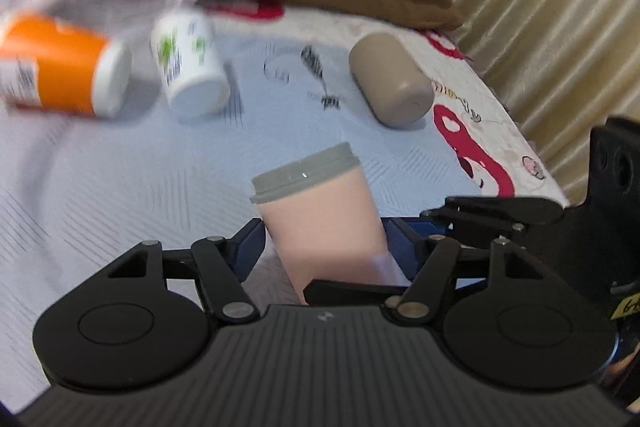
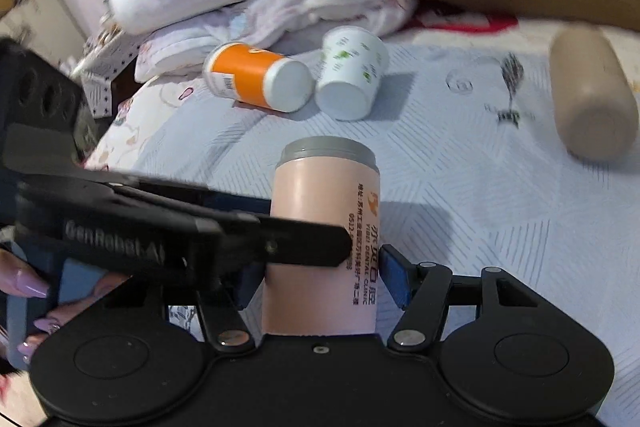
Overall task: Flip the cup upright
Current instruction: 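Rotate the held pink cup rim-up and set it on the cloth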
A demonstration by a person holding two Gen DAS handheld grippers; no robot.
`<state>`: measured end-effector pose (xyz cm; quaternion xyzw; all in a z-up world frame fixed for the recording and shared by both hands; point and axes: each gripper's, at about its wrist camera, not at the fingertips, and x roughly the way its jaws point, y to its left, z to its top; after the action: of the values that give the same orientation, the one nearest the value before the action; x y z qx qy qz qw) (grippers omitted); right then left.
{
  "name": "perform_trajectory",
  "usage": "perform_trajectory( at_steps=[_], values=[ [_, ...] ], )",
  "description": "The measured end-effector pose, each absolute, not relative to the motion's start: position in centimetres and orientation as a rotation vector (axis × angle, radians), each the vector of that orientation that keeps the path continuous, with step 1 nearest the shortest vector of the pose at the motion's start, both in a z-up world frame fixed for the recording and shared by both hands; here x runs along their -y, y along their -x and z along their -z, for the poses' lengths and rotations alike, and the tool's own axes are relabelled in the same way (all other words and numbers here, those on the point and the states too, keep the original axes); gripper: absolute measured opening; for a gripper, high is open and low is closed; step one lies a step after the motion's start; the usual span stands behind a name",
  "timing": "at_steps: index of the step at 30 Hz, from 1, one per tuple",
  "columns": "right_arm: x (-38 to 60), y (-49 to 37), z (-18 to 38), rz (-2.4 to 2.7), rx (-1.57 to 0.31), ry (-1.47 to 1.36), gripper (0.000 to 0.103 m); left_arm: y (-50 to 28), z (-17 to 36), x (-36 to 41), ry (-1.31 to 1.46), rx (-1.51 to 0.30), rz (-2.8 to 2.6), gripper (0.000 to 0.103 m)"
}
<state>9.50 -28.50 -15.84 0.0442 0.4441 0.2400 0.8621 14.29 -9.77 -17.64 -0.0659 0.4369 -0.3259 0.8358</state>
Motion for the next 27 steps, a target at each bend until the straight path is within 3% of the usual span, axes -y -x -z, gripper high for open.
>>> perform_trajectory(
  at_steps=[16, 27],
  values=[
    [24.0, -8.2, 17.1, -0.386, -0.546, 0.259, 0.067, -12.9, 15.7, 9.7, -0.016, -0.665, 0.646, 0.06],
    [24.8, -11.4, 17.6, -0.447, -0.51, 0.198, 0.067, -15.5, 16.3, 9.0, 0.003, -0.648, 0.654, 0.059]
  ],
)
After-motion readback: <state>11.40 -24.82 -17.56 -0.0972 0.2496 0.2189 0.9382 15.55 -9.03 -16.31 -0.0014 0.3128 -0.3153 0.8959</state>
